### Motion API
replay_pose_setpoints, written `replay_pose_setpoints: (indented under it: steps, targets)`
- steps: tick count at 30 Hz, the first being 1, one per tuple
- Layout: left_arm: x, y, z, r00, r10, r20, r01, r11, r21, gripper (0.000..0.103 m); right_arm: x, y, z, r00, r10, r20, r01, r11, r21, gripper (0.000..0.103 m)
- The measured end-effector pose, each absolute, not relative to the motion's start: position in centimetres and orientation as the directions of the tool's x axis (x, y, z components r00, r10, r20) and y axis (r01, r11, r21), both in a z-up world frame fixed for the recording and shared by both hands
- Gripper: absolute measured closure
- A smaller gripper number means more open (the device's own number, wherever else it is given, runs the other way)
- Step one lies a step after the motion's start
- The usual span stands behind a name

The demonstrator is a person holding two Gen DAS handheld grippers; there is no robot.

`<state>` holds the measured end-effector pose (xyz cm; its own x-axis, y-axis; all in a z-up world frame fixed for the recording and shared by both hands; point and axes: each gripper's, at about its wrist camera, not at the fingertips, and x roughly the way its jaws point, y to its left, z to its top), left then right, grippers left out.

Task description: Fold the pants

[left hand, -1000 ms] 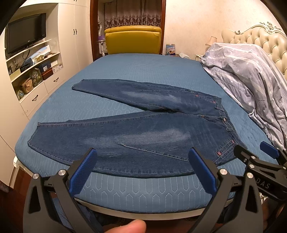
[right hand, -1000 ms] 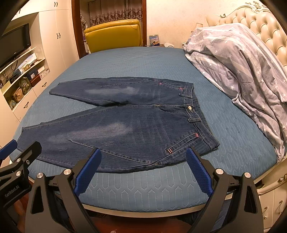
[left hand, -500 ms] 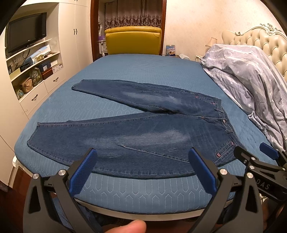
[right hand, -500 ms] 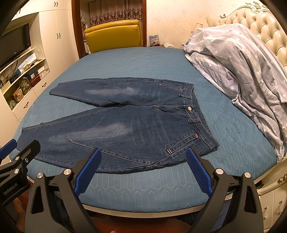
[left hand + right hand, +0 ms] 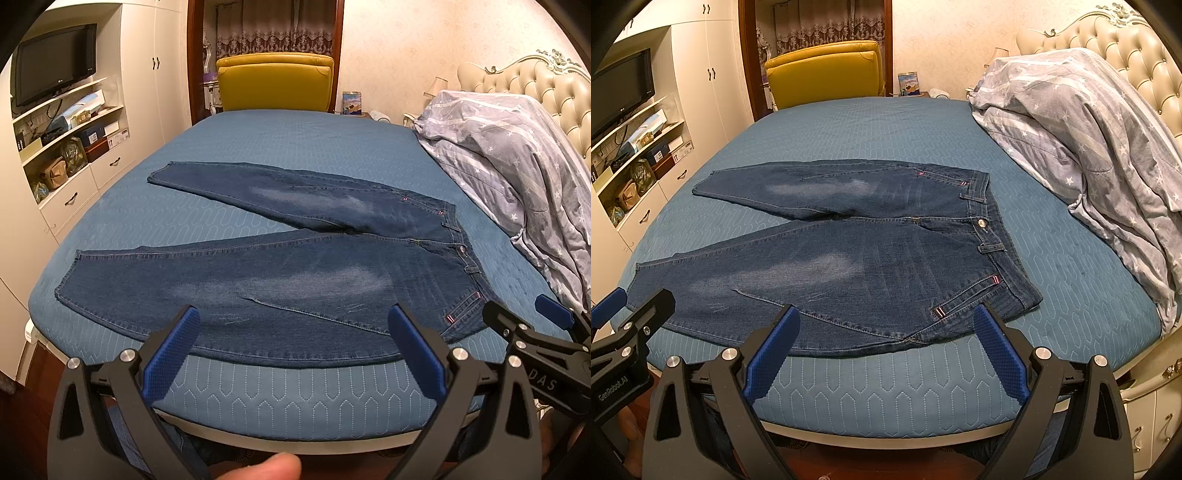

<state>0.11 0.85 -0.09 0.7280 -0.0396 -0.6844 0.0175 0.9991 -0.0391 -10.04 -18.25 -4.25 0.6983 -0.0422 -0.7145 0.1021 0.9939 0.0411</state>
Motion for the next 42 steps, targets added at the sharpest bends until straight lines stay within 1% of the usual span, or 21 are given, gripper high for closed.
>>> replay_pose_setpoints:
  steps: [20, 33, 36, 38, 40, 42]
  targets:
    - [0.1, 1.0, -0.3, 0.725, -0.041, -0.688, 0.018, 0.999, -0.041, 0.001, -10.1, -18.3, -4.6, 0.700, -0.032, -0.714, 0.106, 0.993, 0.060, 0.012]
    - [0.8, 0.9, -1.4, 0.706, -0.053, -0.706, 0.019, 0.998, -0.057, 0.001, -9.4, -18.7, -5.8, 0.688, -0.017, -0.726, 0.102, 0.992, 0.073, 0.012]
    - [1.4, 1.4, -2.0, 0.699, -0.083, -0.710, 0.020, 0.995, -0.096, 0.001, -7.8, -20.3, -6.8, 0.651, 0.060, -0.757, 0.080, 0.986, 0.147, 0.012]
    - [2.0, 1.6, -2.5, 0.694, -0.097, -0.713, 0.023, 0.993, -0.113, 0.001, -6.0, -21.9, -7.4, 0.637, 0.084, -0.767, 0.074, 0.983, 0.170, 0.012]
    - [2.6, 1.9, -3.1, 0.691, -0.114, -0.713, 0.039, 0.992, -0.121, 0.001, -2.3, -25.2, -8.1, 0.610, 0.061, -0.790, 0.101, 0.983, 0.154, 0.012]
    - [3.3, 2.0, -3.7, 0.683, -0.119, -0.721, 0.051, 0.992, -0.115, 0.001, 1.2, -28.3, -8.7, 0.606, 0.047, -0.794, 0.128, 0.980, 0.155, 0.012]
